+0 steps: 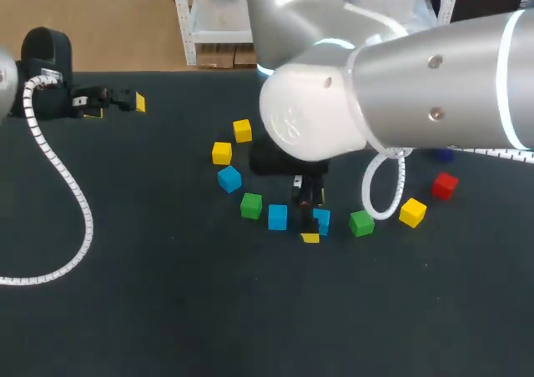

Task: Place the blue cubes, place green cubes on the blue cubes, place the yellow cubes on the green cubes, then place the red cubes on the yellow cubes, and place purple cube on the red cubes.

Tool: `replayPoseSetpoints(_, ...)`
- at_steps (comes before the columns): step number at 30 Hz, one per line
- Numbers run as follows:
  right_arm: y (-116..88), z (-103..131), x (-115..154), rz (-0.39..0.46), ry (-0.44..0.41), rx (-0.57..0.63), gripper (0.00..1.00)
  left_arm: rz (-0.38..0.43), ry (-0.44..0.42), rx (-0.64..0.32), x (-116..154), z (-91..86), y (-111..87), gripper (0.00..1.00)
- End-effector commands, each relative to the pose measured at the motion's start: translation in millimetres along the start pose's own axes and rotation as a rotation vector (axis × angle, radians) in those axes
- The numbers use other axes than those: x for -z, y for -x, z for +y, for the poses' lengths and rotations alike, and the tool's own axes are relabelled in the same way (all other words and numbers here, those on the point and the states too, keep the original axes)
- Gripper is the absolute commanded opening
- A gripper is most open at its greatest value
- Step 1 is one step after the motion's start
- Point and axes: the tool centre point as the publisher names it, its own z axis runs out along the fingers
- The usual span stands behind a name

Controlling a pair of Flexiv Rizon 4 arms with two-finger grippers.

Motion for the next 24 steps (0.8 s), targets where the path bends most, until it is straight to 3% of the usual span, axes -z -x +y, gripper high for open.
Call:
replayPoseSetpoints(1, -12, -4, -7, -0.03, -0.022, -0.02, 1.0, -0.007, -0.011, -0.003, 0, 2.3, -1.6, 1.0)
replayPoseSetpoints(11, -22, -17, -8, -0.055, -0.039, -0.05, 1.0, -0.007, -0.011, -0.003, 0, 2.3, -1.6, 1.0)
replayPoseSetpoints(24, -13, -20, -23, -0.071, -0.03, -0.042, 1.0, -0.007, -0.011, -0.003, 0, 2.3, -1.6, 1.0)
